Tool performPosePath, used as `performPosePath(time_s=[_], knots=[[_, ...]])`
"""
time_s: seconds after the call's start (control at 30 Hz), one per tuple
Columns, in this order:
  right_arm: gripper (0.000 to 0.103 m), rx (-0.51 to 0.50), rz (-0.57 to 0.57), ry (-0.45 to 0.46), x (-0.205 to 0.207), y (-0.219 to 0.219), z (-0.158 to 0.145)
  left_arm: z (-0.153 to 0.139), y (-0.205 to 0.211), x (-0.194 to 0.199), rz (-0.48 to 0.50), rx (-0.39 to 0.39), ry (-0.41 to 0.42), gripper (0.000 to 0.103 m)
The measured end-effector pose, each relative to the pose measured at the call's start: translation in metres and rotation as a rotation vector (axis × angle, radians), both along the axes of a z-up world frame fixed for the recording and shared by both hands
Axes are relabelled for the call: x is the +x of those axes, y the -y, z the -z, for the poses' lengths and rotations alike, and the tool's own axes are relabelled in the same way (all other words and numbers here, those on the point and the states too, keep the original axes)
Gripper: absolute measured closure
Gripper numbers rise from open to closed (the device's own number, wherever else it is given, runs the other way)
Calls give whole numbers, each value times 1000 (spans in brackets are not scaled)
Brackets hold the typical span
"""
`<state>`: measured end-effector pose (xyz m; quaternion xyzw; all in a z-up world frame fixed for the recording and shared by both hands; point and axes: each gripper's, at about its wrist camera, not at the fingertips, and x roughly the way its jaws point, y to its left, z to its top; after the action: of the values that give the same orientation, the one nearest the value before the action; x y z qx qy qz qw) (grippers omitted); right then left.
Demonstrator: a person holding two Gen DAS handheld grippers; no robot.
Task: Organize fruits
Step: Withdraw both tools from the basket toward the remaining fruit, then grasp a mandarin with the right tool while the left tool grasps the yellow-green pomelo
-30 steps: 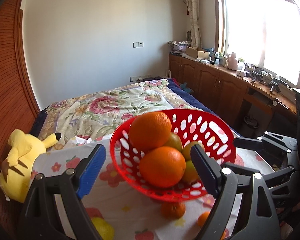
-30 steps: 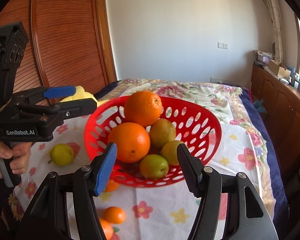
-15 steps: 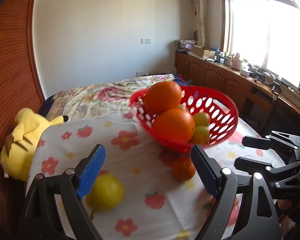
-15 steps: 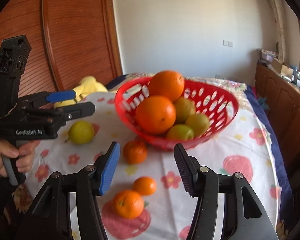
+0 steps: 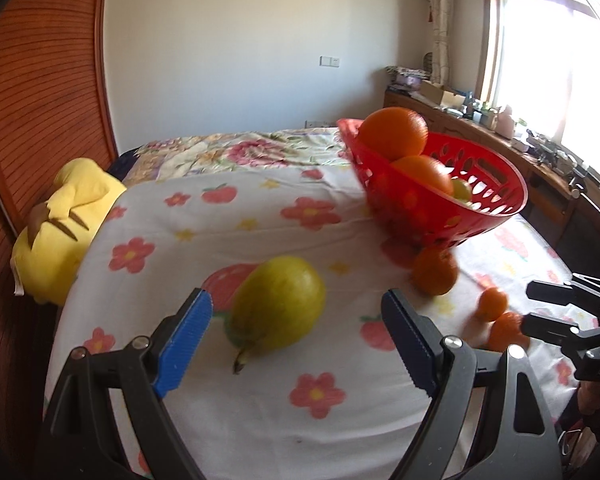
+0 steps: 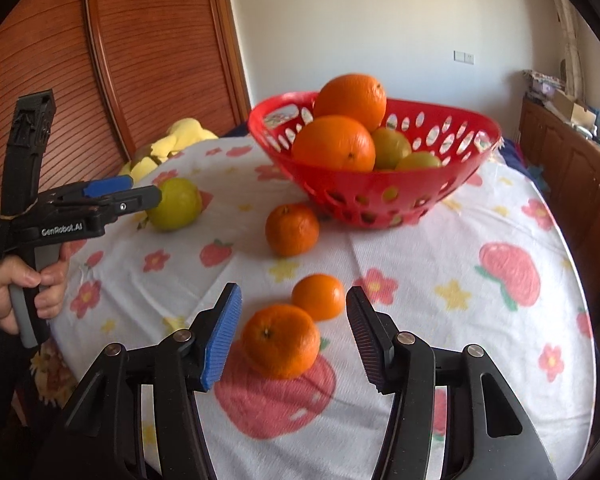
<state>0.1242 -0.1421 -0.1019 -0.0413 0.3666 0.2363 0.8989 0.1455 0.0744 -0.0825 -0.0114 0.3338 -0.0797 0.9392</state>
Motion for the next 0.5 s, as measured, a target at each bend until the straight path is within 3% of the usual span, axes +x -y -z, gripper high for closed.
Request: performPosePath(time_s=[0.5], knots=[[47,-6,-15,-43,-8,-4,24,15,-2,26,-13,25,-33,16]])
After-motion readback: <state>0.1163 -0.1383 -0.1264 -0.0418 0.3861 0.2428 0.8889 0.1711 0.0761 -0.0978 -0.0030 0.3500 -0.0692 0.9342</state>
